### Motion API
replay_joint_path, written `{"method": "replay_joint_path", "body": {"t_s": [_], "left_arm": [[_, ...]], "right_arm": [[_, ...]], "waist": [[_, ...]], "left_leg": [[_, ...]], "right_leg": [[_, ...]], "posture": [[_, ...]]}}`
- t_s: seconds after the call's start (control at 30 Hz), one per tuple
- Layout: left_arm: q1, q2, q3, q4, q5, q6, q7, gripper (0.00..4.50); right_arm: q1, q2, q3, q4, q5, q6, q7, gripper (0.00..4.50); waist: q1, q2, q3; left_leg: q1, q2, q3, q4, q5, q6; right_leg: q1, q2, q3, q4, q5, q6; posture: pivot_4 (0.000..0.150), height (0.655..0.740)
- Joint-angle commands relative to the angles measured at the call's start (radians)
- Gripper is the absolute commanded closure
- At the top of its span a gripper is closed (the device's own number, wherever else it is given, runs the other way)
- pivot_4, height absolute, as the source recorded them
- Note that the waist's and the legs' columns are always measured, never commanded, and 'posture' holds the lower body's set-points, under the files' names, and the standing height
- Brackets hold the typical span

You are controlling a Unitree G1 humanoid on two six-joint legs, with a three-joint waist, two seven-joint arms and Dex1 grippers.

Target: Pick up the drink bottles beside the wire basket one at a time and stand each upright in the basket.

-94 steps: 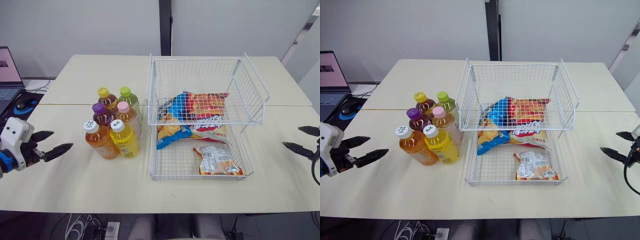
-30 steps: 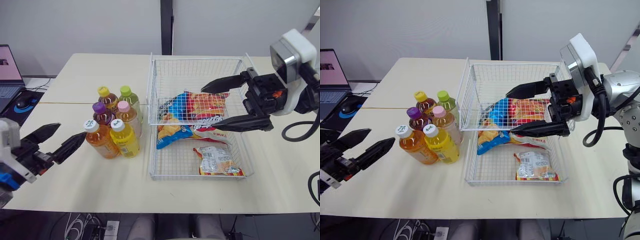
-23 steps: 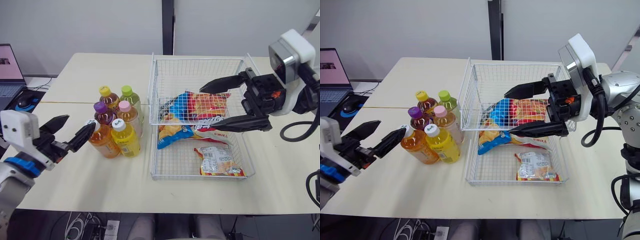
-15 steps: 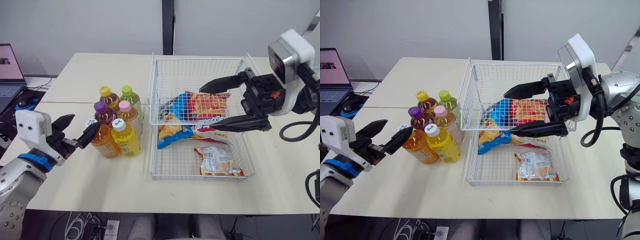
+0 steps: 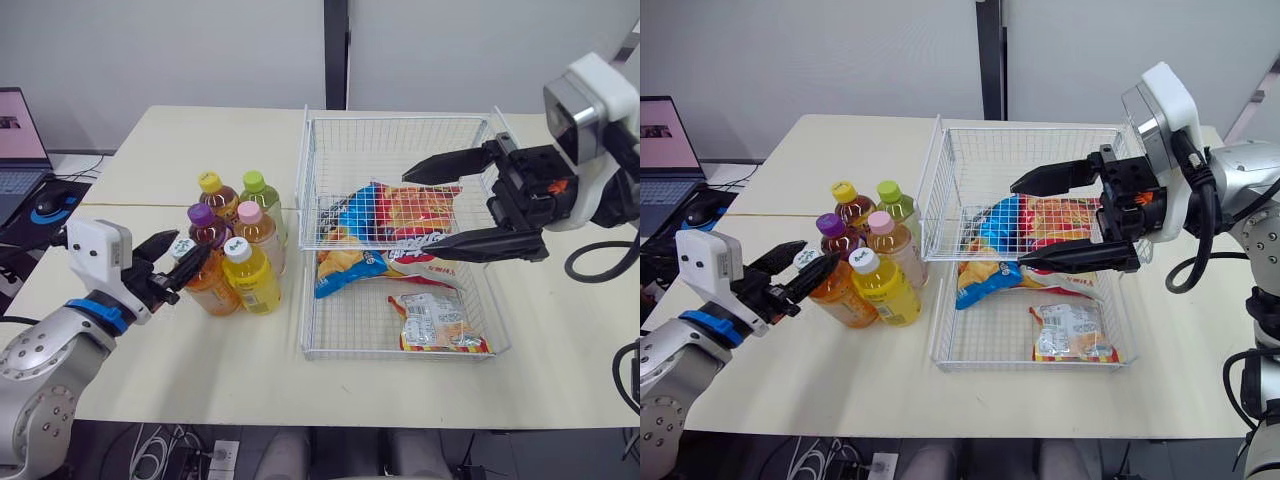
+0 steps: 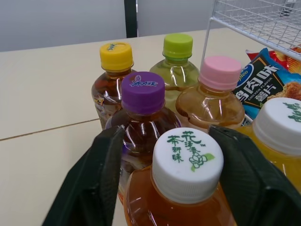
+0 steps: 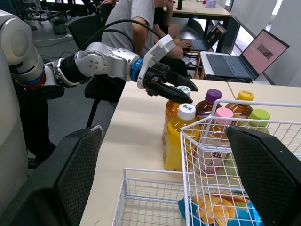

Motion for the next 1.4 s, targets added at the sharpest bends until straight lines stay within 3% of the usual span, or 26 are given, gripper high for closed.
{"method": "replay_joint_path", "body": {"t_s": [0.03,0.07,0.2,0.37,0.63,0.87,1.03,1.17,1.23,1.4], "left_arm": [[-0.010,-0.005,-0.004,-0.014,0.013,-0.024,-0.006,2.90],[-0.009,-0.007,-0.004,-0.015,0.013,-0.023,-0.007,3.15],[0.005,-0.012,0.017,-0.026,-0.002,-0.017,-0.016,3.15],[0.046,0.047,0.162,-0.059,-0.095,0.023,-0.063,3.15],[-0.023,0.305,0.422,0.032,-0.319,0.190,-0.156,3.15],[-0.157,0.538,0.516,0.237,-0.423,0.330,-0.259,3.15],[-0.372,0.703,0.381,0.432,-0.427,0.311,-0.340,3.15],[-0.609,0.770,0.167,0.548,-0.460,0.277,-0.391,3.15],[-0.778,0.766,0.020,0.598,-0.445,0.262,-0.419,3.15],[-1.219,0.619,-0.271,0.718,-0.320,0.286,-0.486,3.15]], "right_arm": [[-0.010,-0.012,-0.038,-0.025,0.022,0.004,-0.007,0.00],[-0.010,-0.012,-0.039,-0.026,0.022,0.004,-0.008,0.00],[-0.006,-0.013,-0.039,-0.026,0.014,0.001,-0.010,0.00],[0.000,-0.015,-0.041,-0.022,0.008,-0.006,-0.010,0.00],[-0.019,-0.005,-0.024,0.014,-0.017,-0.030,0.006,0.00],[-0.036,-0.003,-0.017,0.031,-0.036,-0.048,0.015,0.00],[-0.022,-0.017,-0.044,0.021,-0.038,-0.042,-0.004,0.00],[0.005,-0.039,-0.071,0.008,-0.046,-0.044,-0.026,0.00],[0.014,-0.053,-0.091,0.005,-0.043,-0.038,-0.043,0.00],[0.042,-0.098,-0.143,-0.001,-0.035,-0.026,-0.072,0.00]], "waist": [[0.000,0.000,0.000],[0.000,0.000,0.000],[0.000,0.000,0.000],[-0.003,0.000,0.000],[0.001,0.000,0.000],[-0.006,-0.001,0.001],[-0.010,-0.002,0.002],[-0.011,-0.002,0.003],[-0.011,-0.002,0.004],[-0.015,-0.005,0.007]], "left_leg": [[0.000,0.000,0.000,0.000,0.000,0.000],[0.000,0.000,0.000,0.000,0.000,0.000],[0.000,0.000,0.000,0.000,0.000,0.000],[0.000,0.000,0.000,0.000,0.000,0.000],[-0.001,0.001,-0.002,0.000,0.000,0.000],[-0.002,0.002,-0.002,0.000,0.000,0.000],[-0.002,0.003,0.000,-0.001,0.000,0.000],[-0.002,0.002,0.001,-0.001,0.000,-0.001],[-0.002,0.003,0.001,-0.001,0.000,-0.001],[-0.005,0.002,0.002,0.001,0.000,-0.001]], "right_leg": [[0.000,0.000,0.000,0.000,0.000,0.000],[0.000,0.000,0.000,0.000,0.000,0.000],[0.000,0.000,0.000,0.000,0.000,0.000],[0.000,0.000,0.000,0.000,0.000,0.000],[-0.001,0.002,-0.001,0.000,0.000,0.000],[-0.002,0.004,-0.001,0.000,0.000,0.000],[-0.002,0.007,0.000,0.000,0.000,-0.001],[-0.002,0.007,0.000,0.001,0.000,-0.001],[-0.002,0.007,0.000,0.001,0.000,-0.001],[-0.004,0.007,0.000,0.003,0.000,0.000]], "posture": [[0.150,0.7400],[0.150,0.7400],[0.150,0.7400],[0.150,0.7400],[0.150,0.7400],[0.150,0.7400],[0.150,0.7400],[0.150,0.7400],[0.150,0.7400],[0.150,0.7400]]}}
